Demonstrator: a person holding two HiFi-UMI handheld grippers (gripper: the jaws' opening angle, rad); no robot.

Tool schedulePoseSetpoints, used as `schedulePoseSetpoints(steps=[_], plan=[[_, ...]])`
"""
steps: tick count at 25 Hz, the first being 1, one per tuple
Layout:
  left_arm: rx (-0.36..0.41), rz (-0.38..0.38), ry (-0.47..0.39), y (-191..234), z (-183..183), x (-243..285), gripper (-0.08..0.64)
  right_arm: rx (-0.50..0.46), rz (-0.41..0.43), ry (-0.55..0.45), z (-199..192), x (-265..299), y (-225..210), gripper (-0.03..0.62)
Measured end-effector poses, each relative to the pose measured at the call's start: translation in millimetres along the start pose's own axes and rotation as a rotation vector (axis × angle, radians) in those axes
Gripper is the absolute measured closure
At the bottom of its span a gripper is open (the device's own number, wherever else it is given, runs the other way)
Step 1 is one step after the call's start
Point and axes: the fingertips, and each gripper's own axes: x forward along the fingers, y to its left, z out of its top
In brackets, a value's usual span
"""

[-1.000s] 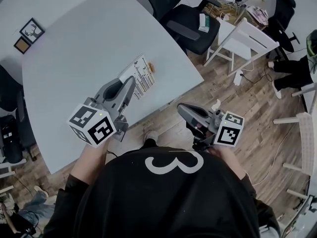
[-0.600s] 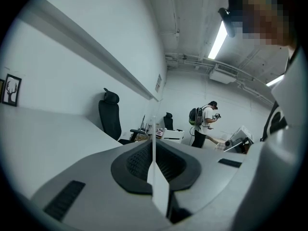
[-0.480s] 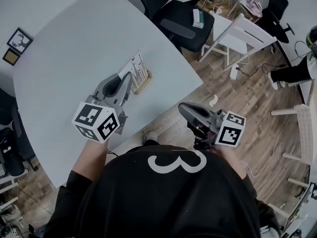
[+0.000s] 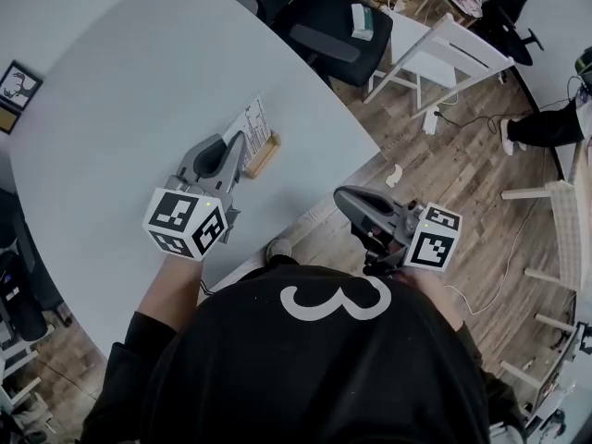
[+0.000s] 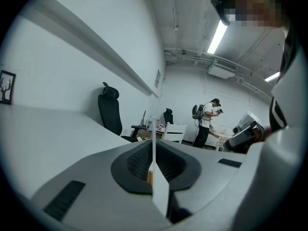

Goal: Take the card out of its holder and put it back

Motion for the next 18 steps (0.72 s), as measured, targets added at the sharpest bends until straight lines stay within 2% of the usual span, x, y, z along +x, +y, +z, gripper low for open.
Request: schedulePoseSetpoints(steps=[18], plan=[[-0.008, -0.021, 0.002, 11.0, -23.9, 12.7, 0.536, 0.021, -0.023, 0.006, -7.4, 15.1, -6.7, 0.583]])
